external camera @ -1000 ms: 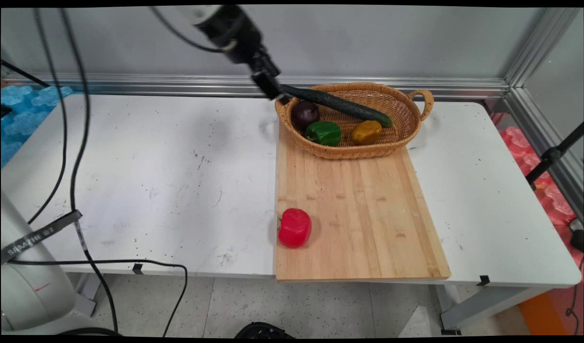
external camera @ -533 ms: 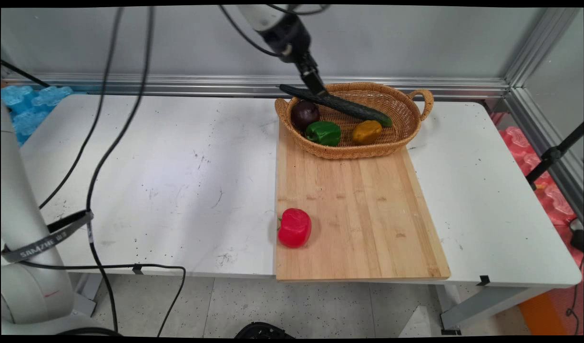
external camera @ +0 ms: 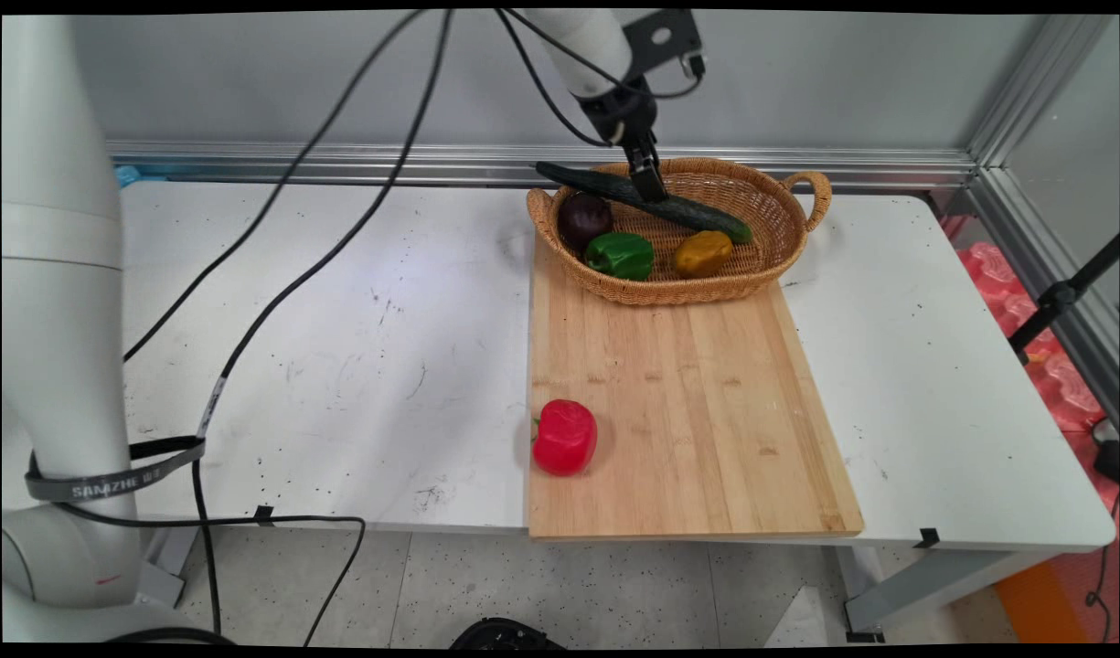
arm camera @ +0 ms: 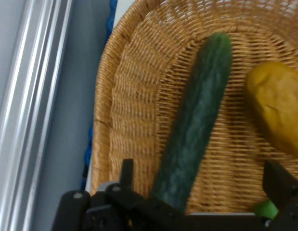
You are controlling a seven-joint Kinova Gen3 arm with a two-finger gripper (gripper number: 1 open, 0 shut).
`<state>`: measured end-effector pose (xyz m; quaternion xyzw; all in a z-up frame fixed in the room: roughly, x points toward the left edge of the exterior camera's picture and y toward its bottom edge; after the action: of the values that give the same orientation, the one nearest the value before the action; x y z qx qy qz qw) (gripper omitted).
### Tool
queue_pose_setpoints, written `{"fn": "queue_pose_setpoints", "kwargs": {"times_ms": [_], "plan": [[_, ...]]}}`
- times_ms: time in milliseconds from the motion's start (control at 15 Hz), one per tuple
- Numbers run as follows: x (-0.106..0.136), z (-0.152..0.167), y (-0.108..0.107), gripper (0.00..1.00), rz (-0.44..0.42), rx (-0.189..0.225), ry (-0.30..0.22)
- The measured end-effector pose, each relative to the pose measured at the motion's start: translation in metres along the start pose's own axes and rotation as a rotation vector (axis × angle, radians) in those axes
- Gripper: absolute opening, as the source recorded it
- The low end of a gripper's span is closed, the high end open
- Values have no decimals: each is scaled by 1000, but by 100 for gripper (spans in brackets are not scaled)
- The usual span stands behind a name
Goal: Pick up the cucumber from the vegetable basket, then place the picked object on the cutting board
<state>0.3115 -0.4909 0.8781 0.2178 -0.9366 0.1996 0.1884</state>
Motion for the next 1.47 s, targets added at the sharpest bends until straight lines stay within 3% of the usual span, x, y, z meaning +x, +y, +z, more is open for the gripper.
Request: {"fn": "queue_pose_setpoints", "kwargs": {"times_ms": [400, 933, 1000, 1467], "plan": [[13, 60, -10, 100, 143, 5, -50], [19, 96, -11, 100, 270, -22, -78], [20, 97, -11, 0, 288, -25, -76], [25, 80, -15, 0, 378, -35, -57]]}}
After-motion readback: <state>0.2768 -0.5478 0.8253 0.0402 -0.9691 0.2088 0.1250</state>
